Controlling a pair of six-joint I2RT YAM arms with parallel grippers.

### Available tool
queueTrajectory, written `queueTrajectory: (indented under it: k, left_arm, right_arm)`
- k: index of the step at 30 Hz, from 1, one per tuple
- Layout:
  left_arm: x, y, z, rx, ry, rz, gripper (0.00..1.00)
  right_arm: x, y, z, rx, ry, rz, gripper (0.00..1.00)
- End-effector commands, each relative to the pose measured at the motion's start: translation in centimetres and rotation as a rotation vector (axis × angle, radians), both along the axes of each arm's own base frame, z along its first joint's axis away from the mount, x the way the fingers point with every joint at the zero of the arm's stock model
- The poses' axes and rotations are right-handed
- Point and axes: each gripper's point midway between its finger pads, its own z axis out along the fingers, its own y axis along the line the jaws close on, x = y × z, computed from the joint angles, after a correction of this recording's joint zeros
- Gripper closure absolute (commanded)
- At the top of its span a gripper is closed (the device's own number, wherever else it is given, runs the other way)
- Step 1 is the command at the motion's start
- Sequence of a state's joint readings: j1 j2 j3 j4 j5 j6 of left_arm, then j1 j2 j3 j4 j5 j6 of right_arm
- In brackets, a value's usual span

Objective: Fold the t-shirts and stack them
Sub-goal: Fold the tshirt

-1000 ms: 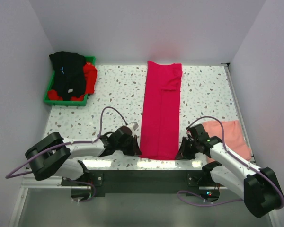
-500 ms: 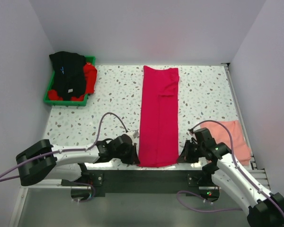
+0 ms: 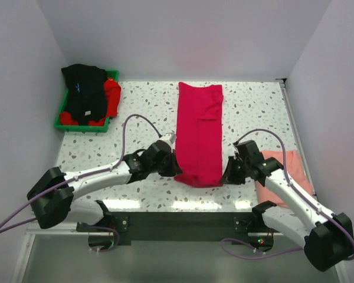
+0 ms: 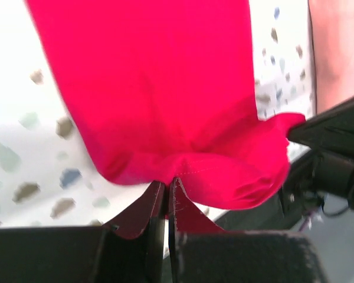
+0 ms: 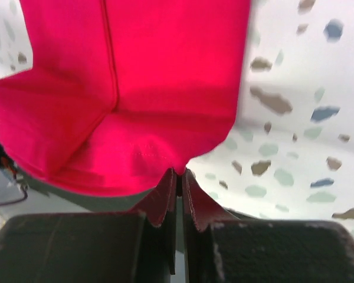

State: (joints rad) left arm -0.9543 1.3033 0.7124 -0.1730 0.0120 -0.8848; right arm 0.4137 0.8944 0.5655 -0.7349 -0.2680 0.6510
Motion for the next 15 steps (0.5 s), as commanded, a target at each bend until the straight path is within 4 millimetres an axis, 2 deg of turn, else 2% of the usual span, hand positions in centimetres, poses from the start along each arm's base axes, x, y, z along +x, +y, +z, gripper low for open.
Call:
queueTrajectory:
  k: [1, 2, 3, 4, 5, 6, 7, 8, 10, 11, 12, 14, 15]
  left_arm:
    - [5.1, 0.2, 1.7, -0.004, -0.093, 0.082, 1.00]
    - [6.2, 0.2, 2.0, 0.000, -0.114, 0.098, 1.00]
    - [7.1, 0.0, 1.4, 0.016, -0.108, 0.111, 1.00]
    - [8.7, -0.2, 2.4, -0.001, -0.126, 0.136, 1.00]
    - [9.5, -0.5, 2.5, -0.006, -0.129, 0.138, 1.00]
    - [10.4, -0.7, 1.8, 0.008, -0.120, 0.150, 1.00]
    - [11.9, -0.8, 2.6, -0.006, -0.137, 0.174, 1.00]
    - [12.8, -0.9, 1.9, 0.008, -0.126, 0.188, 1.00]
    - [14.8, -1.1, 2.6, -0.004, -0.138, 0.216, 1.00]
    - [15.4, -1.1, 1.7, 0.013, -0.123, 0.223, 1.00]
    - [16.0, -1.1, 1.3, 0.019, -0.115, 0.229, 1.00]
    - [17.9, -1.1, 1.8, 0.008, -0.122, 0.253, 1.00]
    - [18.5, -1.0, 0.7, 0.028, -0.104, 0.259, 1.00]
  right_arm:
    - [6.2, 0.7, 2.4, -0.020, -0.174, -0.072, 1.00]
    - [7.7, 0.7, 2.5, -0.044, -0.185, -0.096, 1.00]
    - [8.8, 0.8, 2.7, -0.050, -0.196, -0.113, 1.00]
    - [10.1, 1.1, 3.1, -0.044, -0.224, -0.135, 1.00]
    - [11.5, 1.2, 3.9, -0.048, -0.253, -0.160, 1.00]
    - [12.4, 1.4, 3.2, -0.059, -0.234, -0.169, 1.00]
    - [13.4, 1.4, 3.4, -0.061, -0.247, -0.183, 1.00]
    - [14.7, 1.4, 4.2, -0.063, -0.265, -0.203, 1.00]
    - [16.6, 1.0, 4.0, -0.087, -0.284, -0.232, 1.00]
    - [17.7, 0.7, 4.6, -0.085, -0.297, -0.254, 1.00]
    - [18.5, 0.4, 4.0, -0.098, -0.283, -0.260, 1.00]
    - [20.7, -0.4, 4.6, -0.092, -0.304, -0.301, 1.00]
    - [21.3, -0.5, 4.4, -0.092, -0.299, -0.301, 1.00]
